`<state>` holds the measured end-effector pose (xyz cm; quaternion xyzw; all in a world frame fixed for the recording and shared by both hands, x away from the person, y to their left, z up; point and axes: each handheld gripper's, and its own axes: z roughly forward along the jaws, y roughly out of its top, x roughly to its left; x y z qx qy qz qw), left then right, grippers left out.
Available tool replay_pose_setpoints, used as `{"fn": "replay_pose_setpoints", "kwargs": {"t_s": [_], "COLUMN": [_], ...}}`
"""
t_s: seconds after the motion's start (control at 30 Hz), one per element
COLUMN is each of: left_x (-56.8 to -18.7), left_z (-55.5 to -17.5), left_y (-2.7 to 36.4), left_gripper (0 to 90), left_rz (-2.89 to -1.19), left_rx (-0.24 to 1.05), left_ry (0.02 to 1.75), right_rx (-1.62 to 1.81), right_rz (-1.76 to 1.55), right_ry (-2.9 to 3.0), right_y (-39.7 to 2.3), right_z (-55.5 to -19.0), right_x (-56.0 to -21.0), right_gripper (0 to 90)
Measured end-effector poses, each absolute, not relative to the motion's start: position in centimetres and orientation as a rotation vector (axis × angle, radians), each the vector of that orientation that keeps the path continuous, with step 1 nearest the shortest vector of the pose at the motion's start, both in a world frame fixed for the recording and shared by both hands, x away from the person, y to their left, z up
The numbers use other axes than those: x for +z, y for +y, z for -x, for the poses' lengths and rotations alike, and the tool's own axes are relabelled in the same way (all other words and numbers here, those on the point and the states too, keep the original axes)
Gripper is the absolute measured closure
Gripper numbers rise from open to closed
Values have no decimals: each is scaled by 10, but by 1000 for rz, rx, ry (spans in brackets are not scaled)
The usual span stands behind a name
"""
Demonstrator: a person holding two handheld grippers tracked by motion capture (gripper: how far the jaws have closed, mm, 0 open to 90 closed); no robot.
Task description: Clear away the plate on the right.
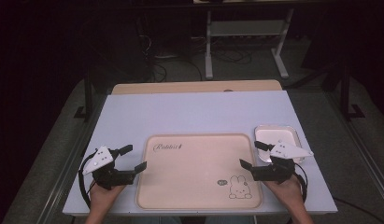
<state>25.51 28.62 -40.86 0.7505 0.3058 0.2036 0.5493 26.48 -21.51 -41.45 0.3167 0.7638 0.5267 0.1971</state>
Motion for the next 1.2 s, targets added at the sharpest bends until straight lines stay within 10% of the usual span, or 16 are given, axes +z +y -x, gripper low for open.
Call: {"fn": "replay_pose_setpoints", "kwargs": {"t_s": [1.2], "left_x": [-408], "left_z": [-255], "left_y": [289], "left_gripper": [161], "left_rz": [-1778], "left_rx": [485], "left_ry": [725], "right_rx": [1498], "right_rz": [-942], "right_ry": [2172], "right_y": [-227], "right_z": [-260], "right_x": [-411], "right_gripper": [141]}}
